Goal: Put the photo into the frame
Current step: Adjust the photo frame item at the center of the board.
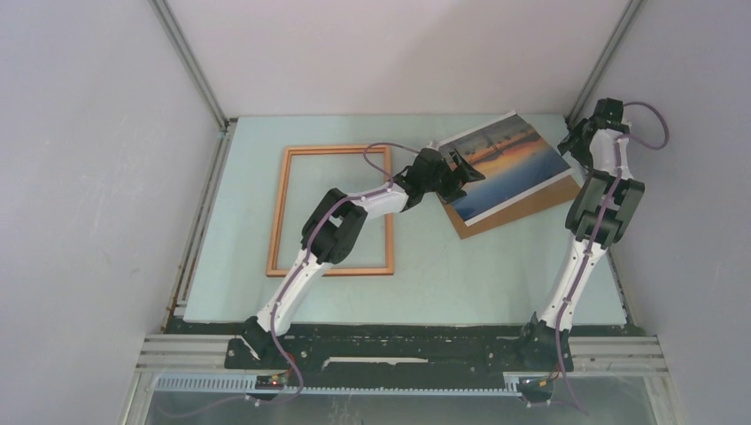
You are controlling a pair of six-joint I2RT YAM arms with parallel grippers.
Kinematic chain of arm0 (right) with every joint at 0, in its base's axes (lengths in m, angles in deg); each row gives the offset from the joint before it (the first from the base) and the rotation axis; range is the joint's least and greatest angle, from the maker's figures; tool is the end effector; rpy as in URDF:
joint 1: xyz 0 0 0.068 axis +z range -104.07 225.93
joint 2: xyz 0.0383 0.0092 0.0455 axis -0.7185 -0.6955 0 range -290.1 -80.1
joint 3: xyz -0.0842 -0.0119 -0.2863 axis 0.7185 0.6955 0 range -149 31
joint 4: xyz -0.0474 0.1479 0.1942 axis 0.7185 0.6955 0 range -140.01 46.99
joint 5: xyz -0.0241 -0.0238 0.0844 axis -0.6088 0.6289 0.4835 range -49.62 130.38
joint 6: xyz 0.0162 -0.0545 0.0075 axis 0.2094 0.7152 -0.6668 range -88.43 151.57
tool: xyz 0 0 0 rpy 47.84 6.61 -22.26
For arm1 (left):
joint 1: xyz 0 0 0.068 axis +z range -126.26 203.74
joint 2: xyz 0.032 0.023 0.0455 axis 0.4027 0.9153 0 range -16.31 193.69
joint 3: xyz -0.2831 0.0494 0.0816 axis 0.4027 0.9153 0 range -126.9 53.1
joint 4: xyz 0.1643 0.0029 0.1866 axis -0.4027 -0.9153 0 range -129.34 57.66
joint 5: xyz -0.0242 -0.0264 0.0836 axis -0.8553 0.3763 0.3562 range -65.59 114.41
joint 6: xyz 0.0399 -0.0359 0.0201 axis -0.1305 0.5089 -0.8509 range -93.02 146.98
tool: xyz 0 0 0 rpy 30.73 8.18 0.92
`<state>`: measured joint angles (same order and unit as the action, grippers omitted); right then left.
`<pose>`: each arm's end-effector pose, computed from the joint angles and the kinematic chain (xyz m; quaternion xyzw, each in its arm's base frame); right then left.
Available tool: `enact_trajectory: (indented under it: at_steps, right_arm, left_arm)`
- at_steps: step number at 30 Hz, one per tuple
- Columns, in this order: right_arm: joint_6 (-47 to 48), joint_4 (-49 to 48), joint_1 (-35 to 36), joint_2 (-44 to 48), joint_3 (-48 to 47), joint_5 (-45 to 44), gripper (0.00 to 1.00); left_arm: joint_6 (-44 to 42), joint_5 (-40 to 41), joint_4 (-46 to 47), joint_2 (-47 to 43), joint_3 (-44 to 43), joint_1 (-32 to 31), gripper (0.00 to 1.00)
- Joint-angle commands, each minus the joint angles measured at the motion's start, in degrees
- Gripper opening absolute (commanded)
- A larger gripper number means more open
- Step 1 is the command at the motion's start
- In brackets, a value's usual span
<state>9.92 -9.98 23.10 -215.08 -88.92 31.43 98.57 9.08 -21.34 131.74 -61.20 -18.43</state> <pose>0.4858 -0.2113 0.2233 0.3816 0.8714 -0.0775 0.2982 0.4350 -0.4086 0.1452 -0.1381 0.8169 -0.5204 0.2068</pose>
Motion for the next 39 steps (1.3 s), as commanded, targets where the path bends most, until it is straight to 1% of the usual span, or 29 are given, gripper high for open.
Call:
enact_trajectory:
  at_steps: [1,4,9,14,21,23,27,31,34,36,39]
  right_arm:
    - [4.17,2.88,-1.45,-3.99,-6.93,3.00,0.98]
    - [5.54,2.32,-1.41,-4.62,-7.83,2.63,0.98]
    - [4.64,2.25,-1.74,-5.86,-7.61,4.15,0.98]
    - [5.37,2.96,-1.62,-7.05,-9.25,5.36,0.98]
    - [3.39,5.22,-2.82,-7.45,-9.62,8.33,0.97]
    - [2.66,5.55,-2.83,-7.11,-8.92,10.82,0.96]
    - [1.35,6.43,-2.94,-7.43,-8.52,12.02,0.95]
    - [0.58,7.68,-2.80,-7.40,-7.89,11.07,0.94]
    - [0.03,8.03,-2.51,-6.90,-6.56,9.94,0.94]
    - [-0.46,8.13,-2.36,-6.31,-5.04,9.66,0.94]
    - [-1.56,7.88,-2.09,-4.84,-1.80,8.95,0.93]
  left_arm:
    - [-1.76,0.63,-3.94,-2.83,2.17,0.41,1.00]
    - [-2.55,1.05,-4.41,-3.04,2.22,0.34,1.00]
    - [-2.42,0.58,-4.57,-2.94,2.00,0.31,1.00]
    - [-4.88,0.54,-5.80,-3.56,1.45,0.37,1.00]
    - [-7.00,0.22,-6.20,-4.35,0.91,0.34,1.00]
    - [-8.34,0.51,-6.80,-4.91,0.86,0.27,1.00]
    - [-13.08,2.07,-8.07,-7.12,0.70,0.39,1.00]
    - [-21.12,2.88,-10.44,-9.97,-0.99,0.37,1.00]
    - [-26.26,5.80,-10.58,-13.68,0.92,-0.19,1.00]
    - [-27.92,7.31,-10.63,-15.25,1.96,-0.53,1.00]
    - [-28.68,7.20,-10.60,-15.92,1.95,-0.54,1.00]
